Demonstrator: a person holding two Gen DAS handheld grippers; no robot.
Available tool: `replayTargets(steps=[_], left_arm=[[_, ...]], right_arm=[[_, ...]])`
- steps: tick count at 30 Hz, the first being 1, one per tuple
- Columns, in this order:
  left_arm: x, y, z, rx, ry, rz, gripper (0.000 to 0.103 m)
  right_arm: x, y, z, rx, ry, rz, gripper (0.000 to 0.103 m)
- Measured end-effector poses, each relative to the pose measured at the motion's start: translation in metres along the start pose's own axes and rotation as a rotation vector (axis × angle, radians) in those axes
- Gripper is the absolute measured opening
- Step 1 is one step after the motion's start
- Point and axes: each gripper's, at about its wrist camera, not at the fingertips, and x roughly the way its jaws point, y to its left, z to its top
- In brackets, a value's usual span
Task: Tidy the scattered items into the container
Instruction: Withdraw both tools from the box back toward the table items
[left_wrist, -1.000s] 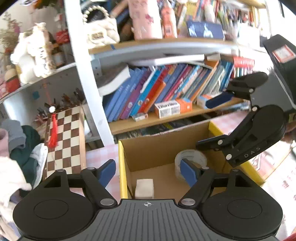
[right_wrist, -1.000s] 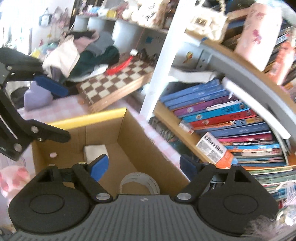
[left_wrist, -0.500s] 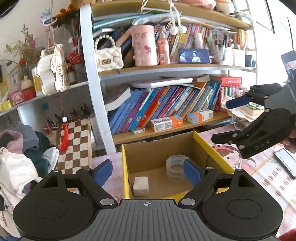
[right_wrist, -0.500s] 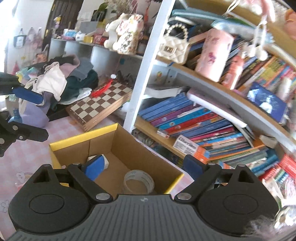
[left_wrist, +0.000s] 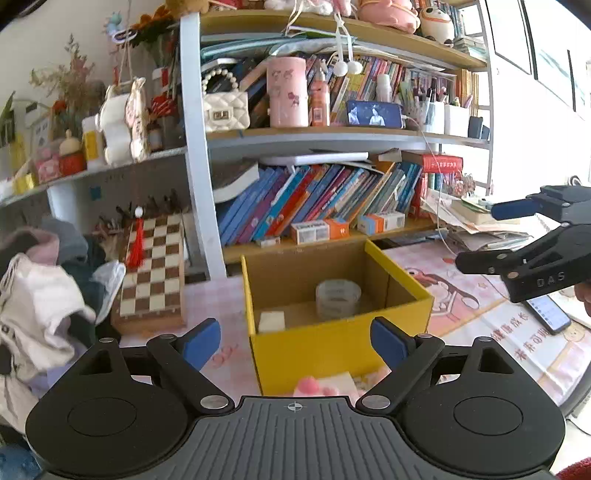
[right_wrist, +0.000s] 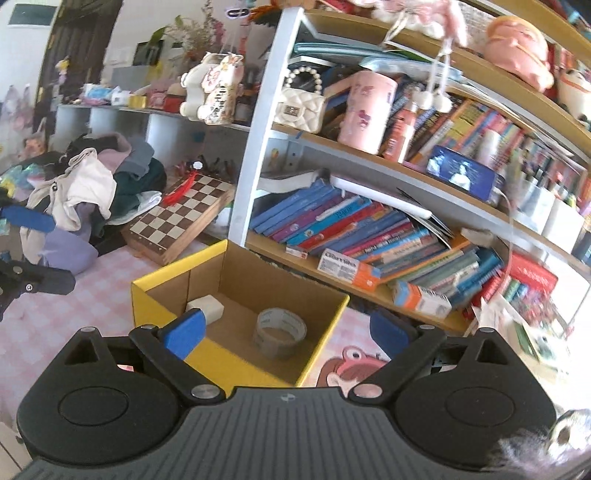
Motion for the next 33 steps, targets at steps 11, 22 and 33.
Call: replayTargets(steps=[11, 22, 33], left_arm=[[-0.02, 0.007, -0.036, -0.048, 0.058, -0.005, 0.092], [-0.013, 0.005, -0.069, -0.039, 0.166, 0.0, 0.097], [0.005, -0.01, -0.097, -0.038, 0.263, -0.019, 0.097]], right_arm=[[-0.03, 0.016, -0.044, 0.117, 0.096, -0.083, 0.098], [-0.037, 0.052, -0.093, 0.112, 0.233, -0.064, 0.099], [-0.018, 0.073, -0.117, 0.165, 0.351, -0.019, 0.099]])
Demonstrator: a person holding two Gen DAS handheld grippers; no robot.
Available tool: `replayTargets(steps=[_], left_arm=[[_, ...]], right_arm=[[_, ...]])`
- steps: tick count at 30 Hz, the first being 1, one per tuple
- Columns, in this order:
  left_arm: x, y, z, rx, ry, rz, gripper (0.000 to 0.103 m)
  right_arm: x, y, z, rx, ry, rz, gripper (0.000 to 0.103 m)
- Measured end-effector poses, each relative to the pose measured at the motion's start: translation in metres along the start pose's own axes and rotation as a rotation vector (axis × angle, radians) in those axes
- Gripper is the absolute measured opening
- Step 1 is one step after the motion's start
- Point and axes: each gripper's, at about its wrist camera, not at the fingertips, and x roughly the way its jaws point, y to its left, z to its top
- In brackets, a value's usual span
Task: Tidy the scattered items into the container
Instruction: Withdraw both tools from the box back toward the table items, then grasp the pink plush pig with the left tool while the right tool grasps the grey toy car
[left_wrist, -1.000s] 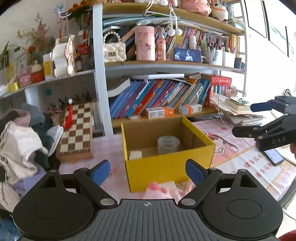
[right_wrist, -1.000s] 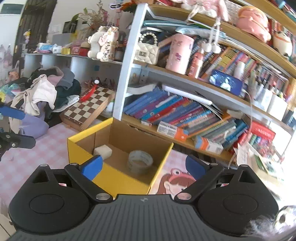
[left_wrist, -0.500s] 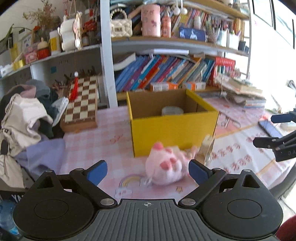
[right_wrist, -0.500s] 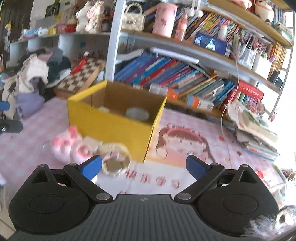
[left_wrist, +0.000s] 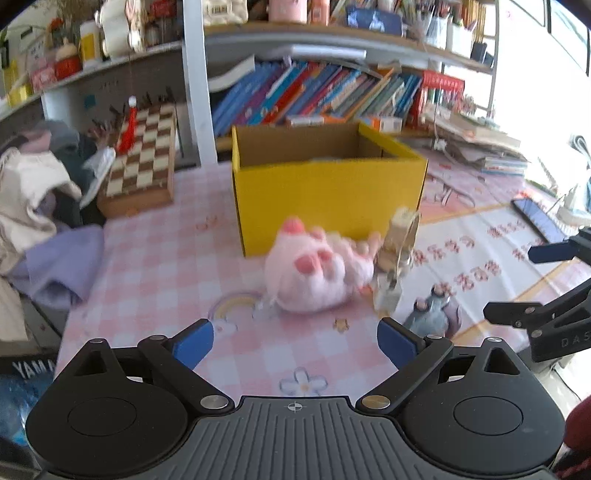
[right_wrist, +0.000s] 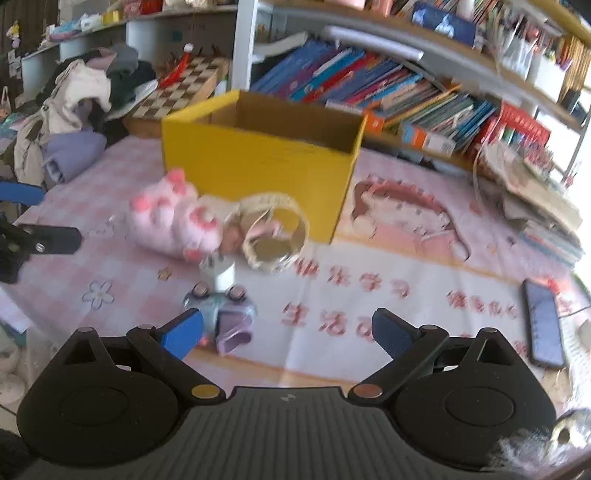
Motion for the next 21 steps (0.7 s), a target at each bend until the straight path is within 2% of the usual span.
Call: replayTargets(steps=[5, 14, 15, 18, 21], left_arm=[[0.008, -0.003, -0.008, -0.032, 0.046, -0.017, 0.097], [0.017, -0.015, -0.008, 0.018, 0.065, -0.039, 0.097], [0.018, -0.015, -0.009, 0.017, 0.069, -0.04, 0.097], [0.02, -0.014, -0.008, 0.013, 0.072, -0.039, 0.097], [0.022, -0.013, -0.006, 0.008, 0.073, -0.033, 0.097]], right_arm=[[0.004, 0.004, -0.001, -0.014, 0.015, 0.017, 0.099], [0.013, 0.02, 0.003, -0.098, 0.027, 0.085, 0.096], [0.014, 0.022, 0.004, -0.107, 0.028, 0.089, 0.095], [0.02, 0.023, 0.007, -0.117, 0.04, 0.102, 0.083], [0.03, 0.022, 0.009, -0.112, 0.076, 0.117, 0.081]])
